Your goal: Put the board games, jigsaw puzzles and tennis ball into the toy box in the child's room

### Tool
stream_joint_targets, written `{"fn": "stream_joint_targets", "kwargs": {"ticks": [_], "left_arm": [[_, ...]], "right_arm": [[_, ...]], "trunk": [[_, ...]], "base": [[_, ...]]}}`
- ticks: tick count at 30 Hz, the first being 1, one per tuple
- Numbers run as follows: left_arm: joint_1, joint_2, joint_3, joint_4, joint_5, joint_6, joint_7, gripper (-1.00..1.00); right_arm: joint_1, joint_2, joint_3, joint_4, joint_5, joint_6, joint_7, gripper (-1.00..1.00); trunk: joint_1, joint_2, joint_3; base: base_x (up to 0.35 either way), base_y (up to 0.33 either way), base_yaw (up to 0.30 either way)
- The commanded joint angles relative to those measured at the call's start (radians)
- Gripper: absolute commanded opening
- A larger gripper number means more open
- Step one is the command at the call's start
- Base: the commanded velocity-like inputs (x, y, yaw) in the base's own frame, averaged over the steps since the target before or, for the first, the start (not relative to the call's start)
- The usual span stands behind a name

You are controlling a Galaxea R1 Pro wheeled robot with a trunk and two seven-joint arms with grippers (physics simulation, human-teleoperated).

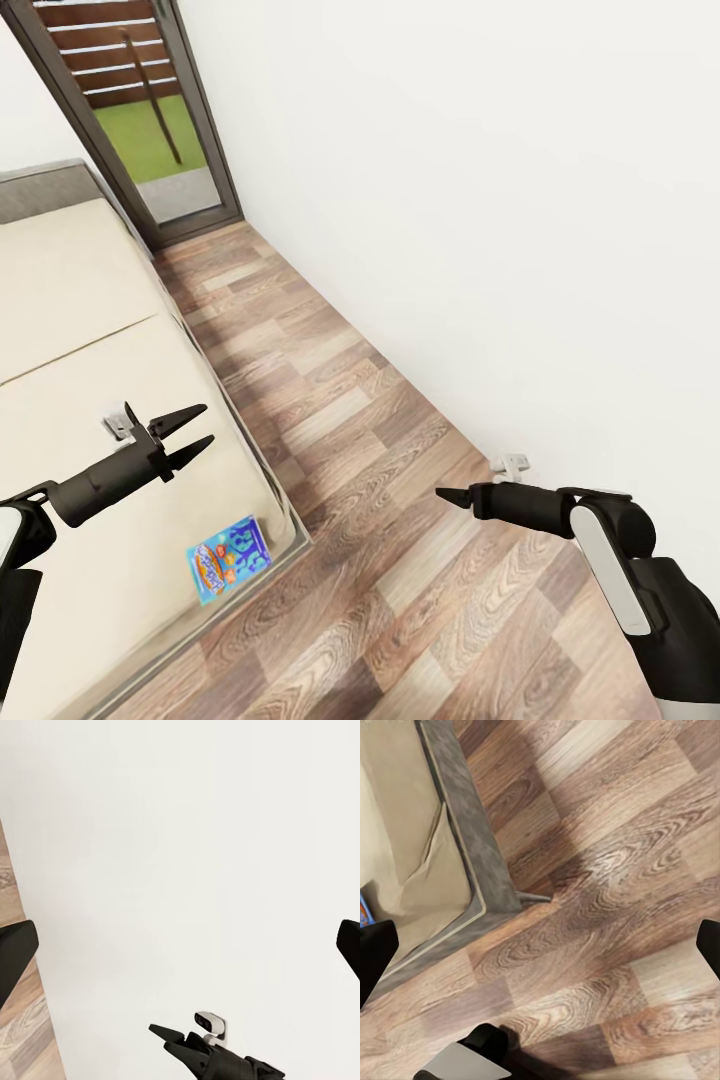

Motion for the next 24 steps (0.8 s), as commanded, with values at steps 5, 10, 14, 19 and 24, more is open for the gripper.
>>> {"fn": "stream_joint_targets", "kwargs": {"ticks": [5, 10, 14, 19, 24], "left_arm": [[-0.002, 0.0, 0.001, 0.0, -0.008, 0.004, -0.009, 1.0], [-0.003, -0.001, 0.001, 0.0, -0.008, 0.008, -0.009, 1.0], [-0.004, -0.001, 0.001, 0.001, -0.008, 0.012, -0.009, 1.0], [-0.005, -0.001, 0.0, 0.0, -0.008, 0.014, -0.009, 1.0], [-0.005, -0.001, 0.0, 0.0, -0.008, 0.016, -0.009, 1.0]], "right_arm": [[-0.001, 0.0, -0.001, -0.001, 0.01, 0.002, 0.01, 1.0], [-0.001, 0.0, -0.001, -0.002, 0.01, 0.002, 0.01, 1.0], [-0.001, 0.0, -0.001, -0.002, 0.01, 0.002, 0.01, 1.0], [-0.001, 0.0, -0.001, -0.002, 0.01, 0.002, 0.01, 1.0], [-0.001, 0.0, -0.001, -0.002, 0.01, 0.002, 0.01, 1.0]], "trunk": [[0.019, -0.036, -0.008], [0.038, -0.071, -0.016], [0.054, -0.099, -0.022], [0.073, -0.134, -0.029], [0.092, -0.169, -0.037]], "base": [[0.0, 0.0, 0.0], [0.0, 0.0, 0.0], [0.0, 0.0, 0.0], [0.0, 0.0, 0.0], [0.0, 0.0, 0.0]]}}
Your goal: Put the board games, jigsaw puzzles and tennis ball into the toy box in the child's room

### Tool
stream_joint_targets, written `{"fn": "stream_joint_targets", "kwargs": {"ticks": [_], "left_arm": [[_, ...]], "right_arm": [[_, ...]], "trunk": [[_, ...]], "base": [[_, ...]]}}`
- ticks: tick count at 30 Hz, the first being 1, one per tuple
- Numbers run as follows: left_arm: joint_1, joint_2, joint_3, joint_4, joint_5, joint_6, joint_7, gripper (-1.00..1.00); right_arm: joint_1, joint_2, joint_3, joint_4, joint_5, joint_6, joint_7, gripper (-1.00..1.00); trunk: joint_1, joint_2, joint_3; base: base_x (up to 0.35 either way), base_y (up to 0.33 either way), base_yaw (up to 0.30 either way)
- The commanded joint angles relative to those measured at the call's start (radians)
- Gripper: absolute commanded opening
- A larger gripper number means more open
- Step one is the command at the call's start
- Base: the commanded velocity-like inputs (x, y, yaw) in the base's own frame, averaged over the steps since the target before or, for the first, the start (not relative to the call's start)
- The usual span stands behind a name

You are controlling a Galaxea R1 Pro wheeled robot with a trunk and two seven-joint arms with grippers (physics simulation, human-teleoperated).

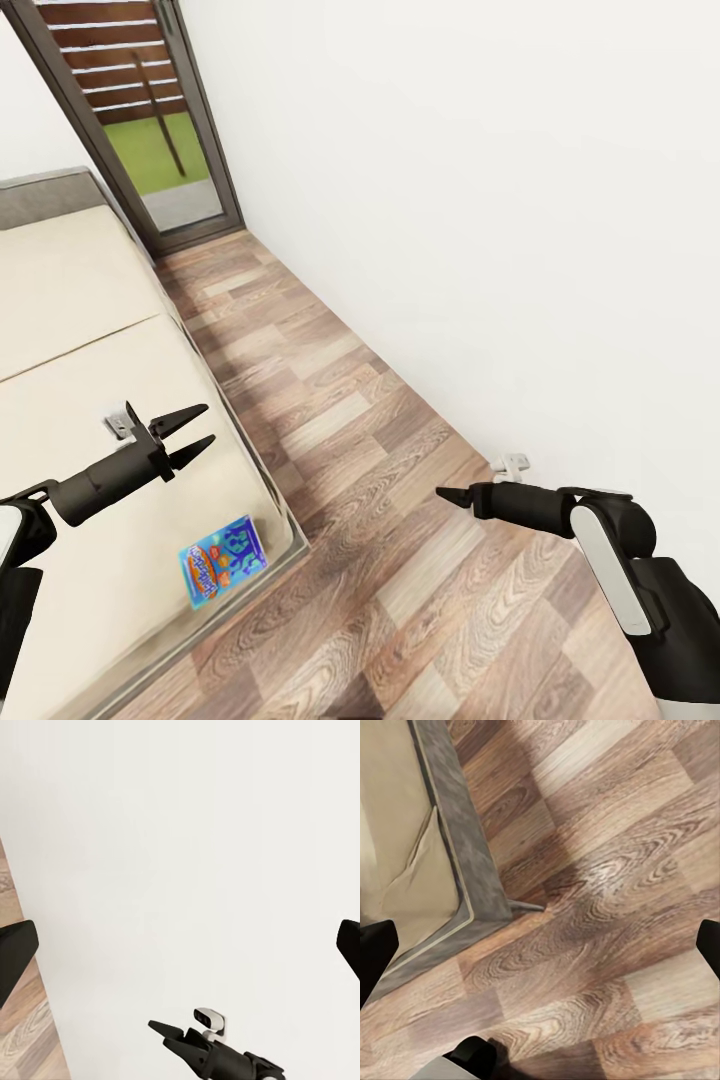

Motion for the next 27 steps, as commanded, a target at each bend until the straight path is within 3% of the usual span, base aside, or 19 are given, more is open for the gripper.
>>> {"fn": "stream_joint_targets", "kwargs": {"ticks": [1, 5, 19, 27], "left_arm": [[-0.001, 0.0, 0.001, 0.0, -0.008, 0.004, -0.009, 1.0], [-0.001, 0.0, 0.001, 0.0, -0.008, 0.005, -0.009, 1.0], [0.0, -0.004, -0.005, 0.0, -0.009, 0.008, -0.01, 1.0], [0.008, -0.004, -0.034, 0.001, -0.011, 0.008, -0.01, 1.0]], "right_arm": [[-0.001, 0.0, 0.0, 0.0, 0.01, 0.002, 0.01, 1.0], [-0.001, 0.0, 0.001, 0.0, 0.01, 0.002, 0.01, 1.0], [-0.001, -0.001, 0.001, -0.001, 0.01, 0.002, 0.01, 1.0], [0.0, -0.001, 0.002, -0.001, 0.01, 0.002, 0.01, 1.0]], "trunk": [[0.004, -0.008, -0.002], [0.019, -0.036, -0.008], [0.019, -0.036, 0.015], [0.019, -0.036, 0.028]], "base": [[0.0, 0.0, 0.0], [0.0, 0.0, 0.0], [0.0, 0.0, 0.0], [0.0, 0.0, 0.0]]}}
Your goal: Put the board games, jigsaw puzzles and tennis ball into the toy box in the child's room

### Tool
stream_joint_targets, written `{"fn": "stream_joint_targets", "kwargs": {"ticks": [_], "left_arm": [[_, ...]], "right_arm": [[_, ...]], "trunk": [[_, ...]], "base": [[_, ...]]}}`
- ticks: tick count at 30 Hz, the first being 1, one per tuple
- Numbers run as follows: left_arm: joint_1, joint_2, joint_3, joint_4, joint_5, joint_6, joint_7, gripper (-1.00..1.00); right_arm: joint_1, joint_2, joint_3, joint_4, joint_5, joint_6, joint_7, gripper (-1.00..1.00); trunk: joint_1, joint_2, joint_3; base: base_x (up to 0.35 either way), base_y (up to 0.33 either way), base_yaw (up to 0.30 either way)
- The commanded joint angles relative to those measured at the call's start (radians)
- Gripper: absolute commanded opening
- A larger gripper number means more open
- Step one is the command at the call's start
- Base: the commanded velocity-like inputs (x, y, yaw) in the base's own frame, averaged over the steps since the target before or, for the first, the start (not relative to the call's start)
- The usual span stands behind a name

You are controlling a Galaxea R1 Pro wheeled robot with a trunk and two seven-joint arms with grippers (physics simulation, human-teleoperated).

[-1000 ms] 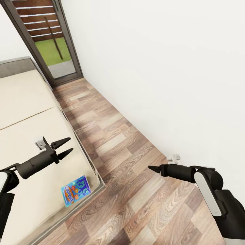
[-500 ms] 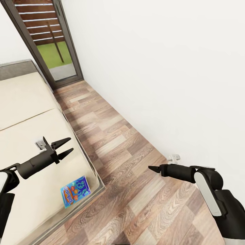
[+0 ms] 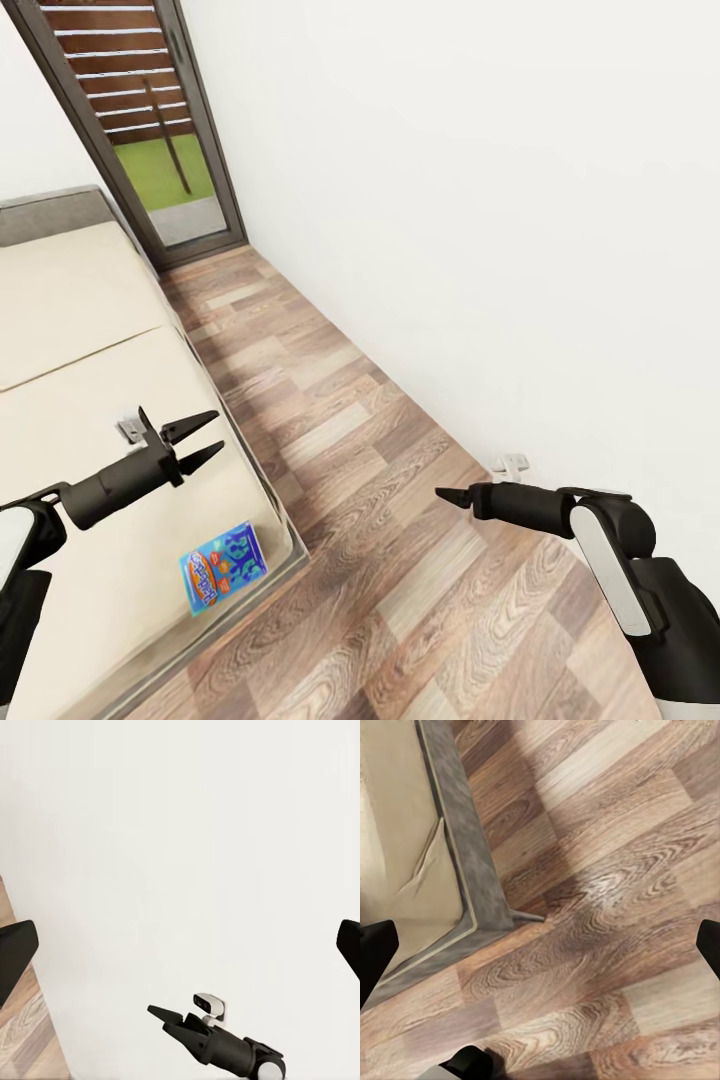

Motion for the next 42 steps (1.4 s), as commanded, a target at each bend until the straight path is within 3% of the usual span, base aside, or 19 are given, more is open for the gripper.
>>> {"fn": "stream_joint_targets", "kwargs": {"ticks": [1, 18, 42], "left_arm": [[-0.001, 0.0, 0.001, 0.0, -0.009, 0.004, -0.009, 1.0], [0.004, 0.0, -0.01, 0.0, -0.018, 0.003, -0.01, 1.0], [-0.001, 0.011, 0.005, 0.0, -0.008, 0.005, -0.011, 1.0]], "right_arm": [[-0.001, 0.0, 0.0, 0.0, 0.01, 0.002, 0.01, 1.0], [0.0, 0.0, 0.001, 0.0, 0.01, 0.002, 0.009, 1.0], [-0.001, 0.0, -0.001, -0.006, 0.01, 0.002, 0.009, 1.0]], "trunk": [[0.0, 0.0, 0.001], [0.0, 0.0, 0.029], [0.0, 0.0, 0.068]], "base": [[0.0, 0.0, 0.0], [-0.088, 0.0, 0.0], [-0.083, 0.0, 0.0]]}}
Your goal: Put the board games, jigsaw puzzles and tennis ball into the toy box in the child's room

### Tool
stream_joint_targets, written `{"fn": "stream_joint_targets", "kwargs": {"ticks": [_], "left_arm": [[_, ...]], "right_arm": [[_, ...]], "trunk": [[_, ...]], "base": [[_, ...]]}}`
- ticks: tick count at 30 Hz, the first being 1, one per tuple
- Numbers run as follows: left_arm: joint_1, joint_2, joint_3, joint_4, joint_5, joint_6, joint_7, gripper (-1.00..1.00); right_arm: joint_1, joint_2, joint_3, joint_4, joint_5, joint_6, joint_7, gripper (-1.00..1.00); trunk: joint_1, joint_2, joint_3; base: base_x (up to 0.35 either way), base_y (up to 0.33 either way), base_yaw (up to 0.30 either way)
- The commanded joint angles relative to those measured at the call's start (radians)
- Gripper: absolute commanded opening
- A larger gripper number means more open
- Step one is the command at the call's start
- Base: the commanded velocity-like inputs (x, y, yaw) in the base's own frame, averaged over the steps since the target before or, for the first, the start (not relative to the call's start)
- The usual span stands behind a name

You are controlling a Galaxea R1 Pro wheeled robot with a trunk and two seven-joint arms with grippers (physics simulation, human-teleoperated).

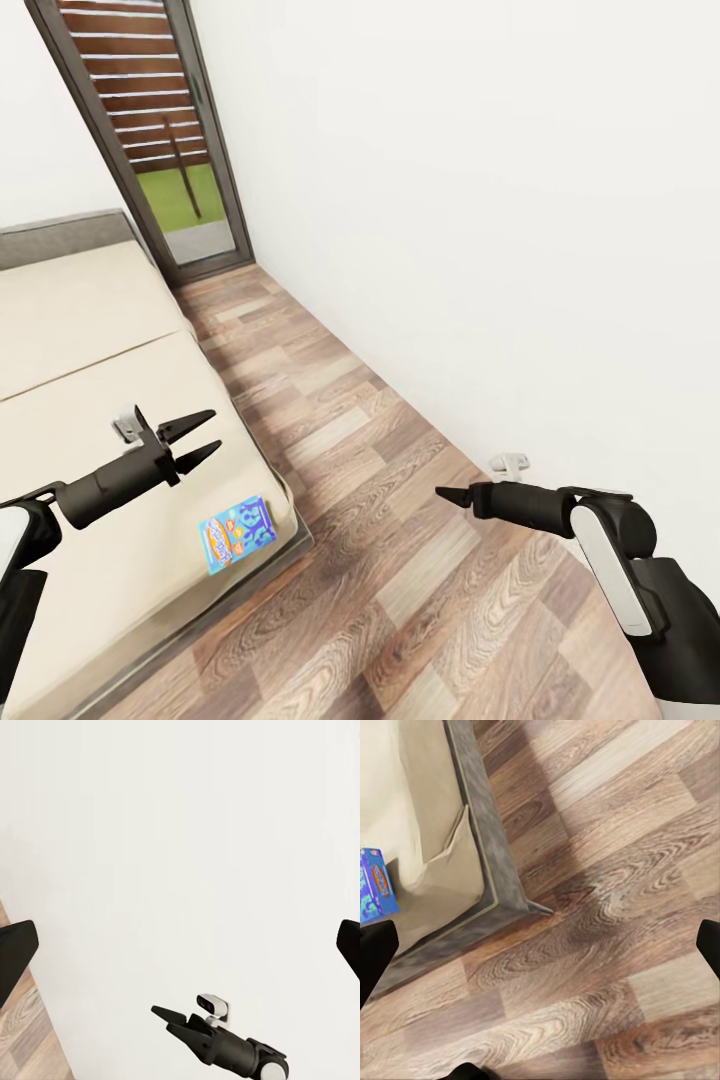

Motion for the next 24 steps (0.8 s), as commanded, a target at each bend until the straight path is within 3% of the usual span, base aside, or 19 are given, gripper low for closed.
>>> {"fn": "stream_joint_targets", "kwargs": {"ticks": [1, 24], "left_arm": [[-0.001, 0.001, 0.004, 0.001, -0.009, 0.004, -0.008, 1.0], [0.003, 0.004, 0.023, 0.003, -0.008, 0.003, 0.03, 1.0]], "right_arm": [[-0.001, 0.0, 0.0, -0.001, 0.01, 0.002, 0.01, 1.0], [-0.001, 0.0, 0.0, -0.001, 0.01, 0.002, 0.009, 1.0]], "trunk": [[0.0, 0.0, 0.001], [0.0, 0.0, 0.038]], "base": [[-0.009, 0.0, 0.0], [-0.002, 0.0, 0.0]]}}
